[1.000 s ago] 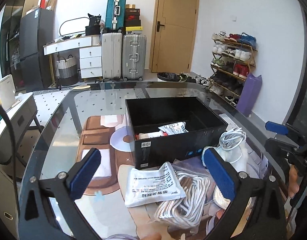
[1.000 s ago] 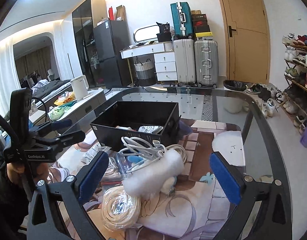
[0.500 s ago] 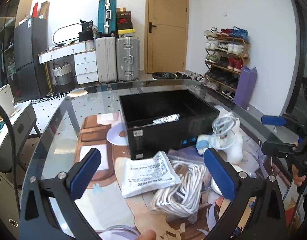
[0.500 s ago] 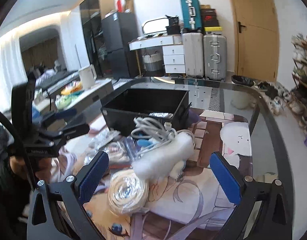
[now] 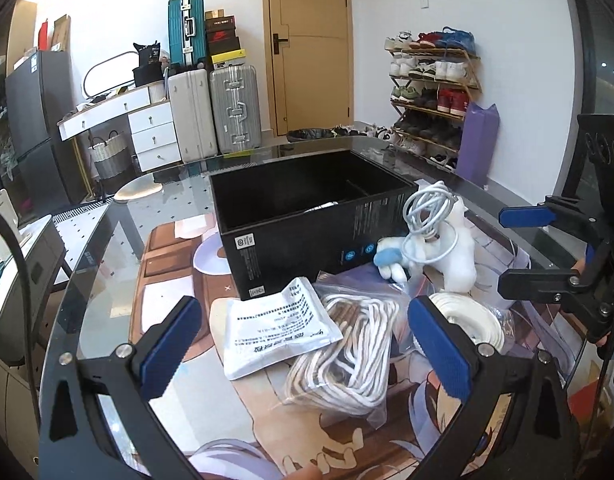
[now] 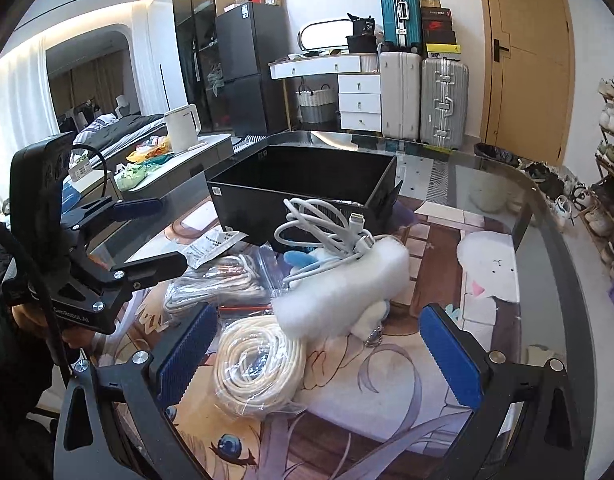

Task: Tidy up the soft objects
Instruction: 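Move the right tool to the white foam sleeve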

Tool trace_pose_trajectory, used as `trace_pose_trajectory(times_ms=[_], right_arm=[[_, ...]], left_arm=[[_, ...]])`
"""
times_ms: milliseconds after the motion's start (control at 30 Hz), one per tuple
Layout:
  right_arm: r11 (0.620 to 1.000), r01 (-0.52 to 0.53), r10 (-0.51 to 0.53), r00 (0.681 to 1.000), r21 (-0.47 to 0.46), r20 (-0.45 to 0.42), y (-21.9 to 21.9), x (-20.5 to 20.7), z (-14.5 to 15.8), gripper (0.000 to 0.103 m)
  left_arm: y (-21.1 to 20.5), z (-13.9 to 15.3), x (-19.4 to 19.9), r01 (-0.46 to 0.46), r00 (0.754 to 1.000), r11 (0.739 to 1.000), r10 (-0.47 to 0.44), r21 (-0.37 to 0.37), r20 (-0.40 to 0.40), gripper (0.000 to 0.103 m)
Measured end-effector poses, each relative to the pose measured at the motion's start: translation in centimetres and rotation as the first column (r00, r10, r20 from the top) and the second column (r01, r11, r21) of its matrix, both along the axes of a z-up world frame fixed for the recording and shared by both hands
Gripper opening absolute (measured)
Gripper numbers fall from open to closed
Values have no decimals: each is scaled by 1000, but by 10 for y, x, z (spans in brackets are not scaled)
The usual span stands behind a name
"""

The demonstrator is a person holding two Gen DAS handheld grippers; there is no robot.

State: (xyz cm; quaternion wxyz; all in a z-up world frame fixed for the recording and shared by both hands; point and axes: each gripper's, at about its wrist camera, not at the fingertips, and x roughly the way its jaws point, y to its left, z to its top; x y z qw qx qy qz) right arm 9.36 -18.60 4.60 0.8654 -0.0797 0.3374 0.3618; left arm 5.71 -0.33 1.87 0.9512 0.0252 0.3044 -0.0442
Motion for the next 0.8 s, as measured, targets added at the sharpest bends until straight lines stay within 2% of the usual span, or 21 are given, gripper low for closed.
trace_pose_trajectory(times_ms=[367,800], right_arm=[[1000,23,-24,1000,-18,-12,3,3,-7,102],[999,27,-28,999,-31,-29,8,13,-15,102]], left_arm=[[15,-7,9,-44,997,998,42,-37,-59,103],[27,-14,15,-67,995,996,61,-62,-84,103]])
